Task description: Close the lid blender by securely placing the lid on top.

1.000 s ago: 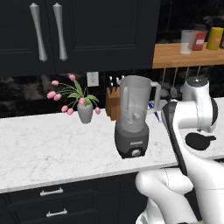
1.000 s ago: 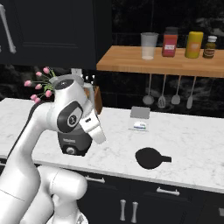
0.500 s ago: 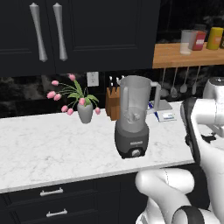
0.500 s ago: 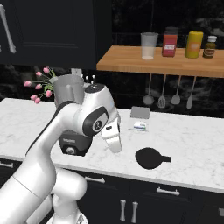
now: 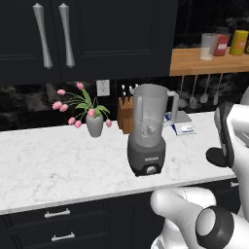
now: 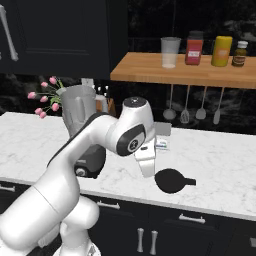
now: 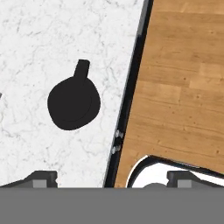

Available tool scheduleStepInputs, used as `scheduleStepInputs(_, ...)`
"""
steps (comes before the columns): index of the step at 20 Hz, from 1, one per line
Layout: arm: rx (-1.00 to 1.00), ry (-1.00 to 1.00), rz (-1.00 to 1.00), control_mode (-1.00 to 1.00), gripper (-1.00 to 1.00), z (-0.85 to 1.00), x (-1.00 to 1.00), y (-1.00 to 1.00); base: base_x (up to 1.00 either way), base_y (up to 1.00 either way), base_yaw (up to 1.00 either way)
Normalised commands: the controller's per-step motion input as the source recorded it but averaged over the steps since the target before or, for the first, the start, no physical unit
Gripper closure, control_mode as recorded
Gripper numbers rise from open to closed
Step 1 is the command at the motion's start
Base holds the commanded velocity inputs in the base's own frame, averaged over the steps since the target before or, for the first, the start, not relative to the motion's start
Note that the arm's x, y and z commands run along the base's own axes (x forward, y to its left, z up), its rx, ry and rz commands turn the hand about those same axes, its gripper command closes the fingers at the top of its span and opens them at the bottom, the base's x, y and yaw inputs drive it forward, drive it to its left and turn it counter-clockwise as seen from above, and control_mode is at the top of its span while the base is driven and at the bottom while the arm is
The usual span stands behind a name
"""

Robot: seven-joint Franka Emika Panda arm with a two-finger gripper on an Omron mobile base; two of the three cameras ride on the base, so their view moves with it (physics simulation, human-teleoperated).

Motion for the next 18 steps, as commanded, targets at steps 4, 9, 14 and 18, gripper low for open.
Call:
scheduleStepInputs(4, 0.04, 0.00, 0.00, -1.00, -1.00, -0.34, 0.29, -0.35, 0.00, 0.00, 0.00)
scheduleStepInputs(9, 0.04, 0.02, 0.00, -1.00, -1.00, -0.33, 0.28, -0.48, 0.00, 0.00, 0.00)
scheduleStepInputs(14, 0.04, 0.02, 0.00, -1.00, -1.00, -0.26, 0.30, -0.42, 0.00, 0.00, 0.00)
scheduleStepInputs(18, 0.03, 0.01, 0.00, -1.00, -1.00, -0.30, 0.29, -0.31, 0.00, 0.00, 0.00)
